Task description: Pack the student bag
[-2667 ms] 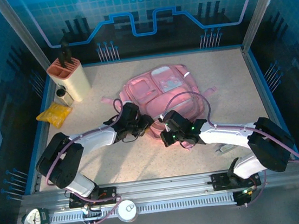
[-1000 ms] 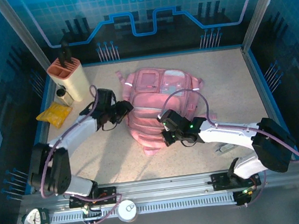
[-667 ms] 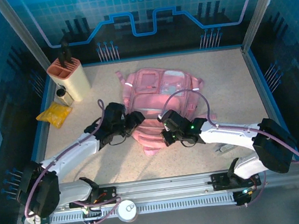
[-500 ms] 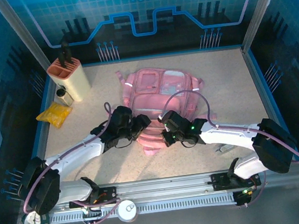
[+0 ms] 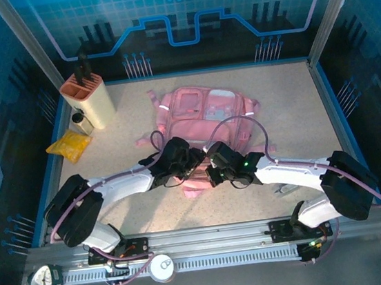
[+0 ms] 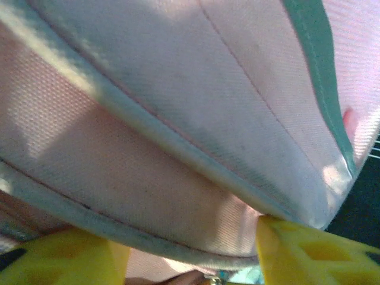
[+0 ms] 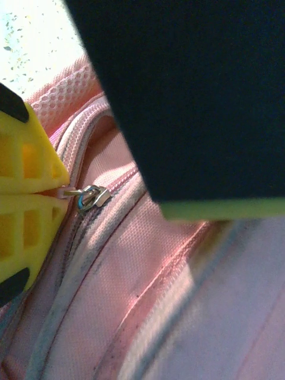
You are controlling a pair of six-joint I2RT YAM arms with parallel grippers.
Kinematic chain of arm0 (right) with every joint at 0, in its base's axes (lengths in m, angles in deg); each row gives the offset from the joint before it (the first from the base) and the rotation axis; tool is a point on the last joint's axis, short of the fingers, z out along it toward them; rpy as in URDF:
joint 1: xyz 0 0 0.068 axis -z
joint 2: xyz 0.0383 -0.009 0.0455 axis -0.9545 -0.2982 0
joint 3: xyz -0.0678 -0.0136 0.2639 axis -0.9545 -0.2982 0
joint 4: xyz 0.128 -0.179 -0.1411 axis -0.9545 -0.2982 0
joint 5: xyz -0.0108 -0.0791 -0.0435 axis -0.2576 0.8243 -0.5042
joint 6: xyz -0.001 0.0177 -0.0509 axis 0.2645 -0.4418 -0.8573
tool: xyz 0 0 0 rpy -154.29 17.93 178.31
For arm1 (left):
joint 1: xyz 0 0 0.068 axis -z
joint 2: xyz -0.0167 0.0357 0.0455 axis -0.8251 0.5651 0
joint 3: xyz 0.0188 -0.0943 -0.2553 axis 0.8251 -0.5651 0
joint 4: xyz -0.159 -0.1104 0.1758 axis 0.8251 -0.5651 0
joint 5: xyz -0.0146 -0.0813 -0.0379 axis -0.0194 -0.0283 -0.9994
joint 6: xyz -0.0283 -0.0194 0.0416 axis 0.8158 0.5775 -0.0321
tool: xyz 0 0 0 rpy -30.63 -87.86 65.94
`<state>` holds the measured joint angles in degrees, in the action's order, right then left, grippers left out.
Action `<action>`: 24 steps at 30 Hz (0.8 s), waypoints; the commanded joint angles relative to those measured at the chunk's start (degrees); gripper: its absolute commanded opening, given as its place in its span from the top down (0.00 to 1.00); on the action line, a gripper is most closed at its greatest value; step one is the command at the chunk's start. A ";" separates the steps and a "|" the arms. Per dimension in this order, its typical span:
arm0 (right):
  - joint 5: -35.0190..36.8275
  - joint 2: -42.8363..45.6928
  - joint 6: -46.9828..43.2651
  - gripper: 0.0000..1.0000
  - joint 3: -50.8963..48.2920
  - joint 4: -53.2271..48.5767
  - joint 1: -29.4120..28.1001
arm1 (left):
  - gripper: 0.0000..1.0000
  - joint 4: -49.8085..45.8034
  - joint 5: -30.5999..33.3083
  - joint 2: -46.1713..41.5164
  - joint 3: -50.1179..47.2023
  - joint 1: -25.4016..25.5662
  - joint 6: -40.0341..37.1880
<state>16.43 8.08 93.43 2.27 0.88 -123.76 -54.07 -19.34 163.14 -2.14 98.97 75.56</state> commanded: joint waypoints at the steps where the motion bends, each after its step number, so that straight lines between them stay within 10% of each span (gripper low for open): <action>1: -0.95 0.01 0.89 1.00 0.08 0.42 -0.70 | 0.53 2.60 4.08 2.21 1.77 0.53 0.43; 14: 3.25 3.53 2.78 1.00 -1.63 -5.65 1.10 | 1.00 -6.88 11.22 0.55 1.99 -0.78 -2.99; 24: 5.10 7.16 2.30 1.00 -2.46 -11.12 4.73 | 1.00 -11.61 13.10 -6.03 -1.71 -4.94 -7.30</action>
<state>18.77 12.91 95.42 1.00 -3.95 -120.31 -59.32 -13.50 160.00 -1.71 96.35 72.33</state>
